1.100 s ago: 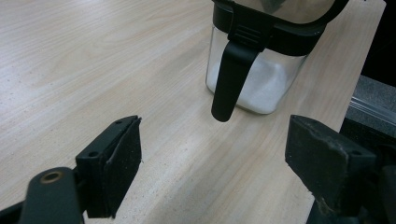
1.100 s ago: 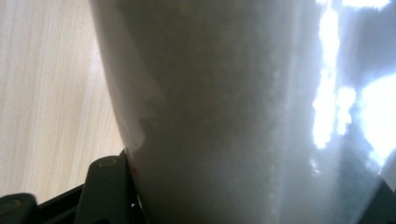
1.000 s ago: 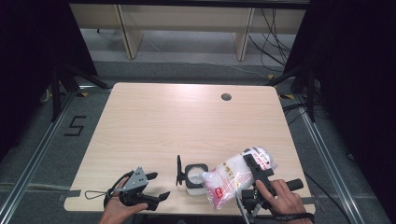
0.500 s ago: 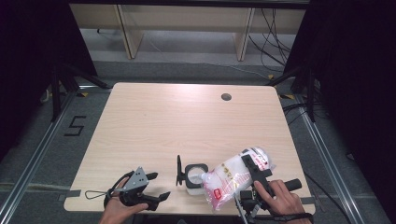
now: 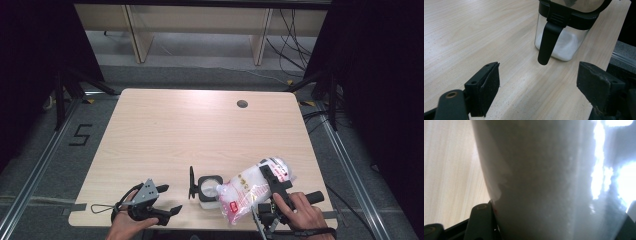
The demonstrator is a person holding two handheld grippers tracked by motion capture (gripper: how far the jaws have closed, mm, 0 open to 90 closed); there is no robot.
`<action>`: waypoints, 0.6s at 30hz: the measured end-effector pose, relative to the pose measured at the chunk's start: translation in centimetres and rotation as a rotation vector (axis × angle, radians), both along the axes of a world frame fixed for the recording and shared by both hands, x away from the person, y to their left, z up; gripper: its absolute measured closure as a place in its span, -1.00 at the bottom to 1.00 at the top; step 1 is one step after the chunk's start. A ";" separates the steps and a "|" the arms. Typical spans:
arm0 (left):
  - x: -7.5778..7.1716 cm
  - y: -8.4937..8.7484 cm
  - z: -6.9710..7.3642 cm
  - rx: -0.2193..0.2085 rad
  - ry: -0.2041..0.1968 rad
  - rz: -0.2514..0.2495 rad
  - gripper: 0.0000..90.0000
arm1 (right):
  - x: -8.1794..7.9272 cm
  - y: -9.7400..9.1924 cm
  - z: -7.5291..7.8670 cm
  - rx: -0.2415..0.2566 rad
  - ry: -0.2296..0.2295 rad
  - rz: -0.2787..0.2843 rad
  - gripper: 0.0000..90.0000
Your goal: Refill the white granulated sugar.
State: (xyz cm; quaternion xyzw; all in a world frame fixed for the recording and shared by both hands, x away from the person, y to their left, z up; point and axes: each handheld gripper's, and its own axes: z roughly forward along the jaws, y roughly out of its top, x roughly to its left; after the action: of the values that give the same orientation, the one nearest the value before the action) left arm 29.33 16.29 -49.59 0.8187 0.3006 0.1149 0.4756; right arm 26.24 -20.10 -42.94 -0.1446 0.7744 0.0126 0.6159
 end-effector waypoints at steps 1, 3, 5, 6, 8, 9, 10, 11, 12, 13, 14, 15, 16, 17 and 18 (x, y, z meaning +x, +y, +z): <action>0.0 0.0 0.0 0.000 0.000 -0.001 -0.60 | 0.1 0.0 0.2 -0.022 -0.011 0.009 -0.09; 0.0 0.0 0.0 0.009 -0.004 -0.005 -0.60 | -0.1 -0.1 0.4 -0.032 -0.003 -0.008 -0.09; 0.0 0.0 0.0 0.002 0.001 -0.002 -0.60 | -0.2 -0.1 0.3 -0.019 0.011 -0.028 -0.09; 0.0 0.0 0.0 0.000 0.000 0.000 -0.60 | -0.1 -0.1 0.2 -0.009 -0.009 0.000 -0.09; 0.0 0.0 0.0 0.010 -0.004 -0.004 -0.60 | -0.3 0.1 0.4 -0.030 0.005 -0.013 -0.09; 0.0 0.0 0.0 0.008 -0.002 -0.003 -0.60 | -0.3 0.1 0.3 -0.017 0.017 -0.021 -0.09; 0.0 0.0 0.0 0.003 0.001 -0.002 -0.60 | -0.1 0.1 0.0 0.007 -0.003 0.015 -0.09; 0.0 0.0 0.0 0.001 0.001 -0.001 -0.60 | -0.1 0.1 0.0 0.008 -0.005 0.007 -0.09; 0.0 0.0 0.0 0.004 -0.001 -0.004 -0.60 | -0.1 0.2 0.1 -0.016 -0.005 0.011 -0.09; 0.0 0.0 0.0 0.009 -0.003 -0.004 -0.60 | -0.1 0.2 0.2 -0.034 -0.005 0.013 -0.09; 0.0 0.0 0.0 0.009 -0.003 -0.004 -0.60 | 0.0 0.2 0.3 -0.047 -0.008 0.023 -0.09; 0.0 0.0 0.0 0.012 -0.002 -0.002 -0.60 | 0.0 0.2 0.2 -0.040 -0.004 0.017 -0.09; 0.0 0.0 0.0 0.003 0.000 -0.003 -0.60 | 0.0 0.2 0.2 -0.037 -0.004 0.013 -0.09; 0.0 0.0 0.0 0.002 -0.001 -0.002 -0.60 | 0.0 0.2 0.1 -0.035 -0.006 0.011 -0.09; 0.0 0.0 0.0 0.002 -0.002 -0.003 -0.60 | -0.1 0.2 0.1 -0.039 0.000 0.009 -0.09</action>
State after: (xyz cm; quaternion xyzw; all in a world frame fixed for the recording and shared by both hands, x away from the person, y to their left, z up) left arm 29.31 16.31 -49.56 0.8195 0.2988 0.1154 0.4752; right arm 26.15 -19.93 -42.84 -0.1598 0.7739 0.0004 0.6128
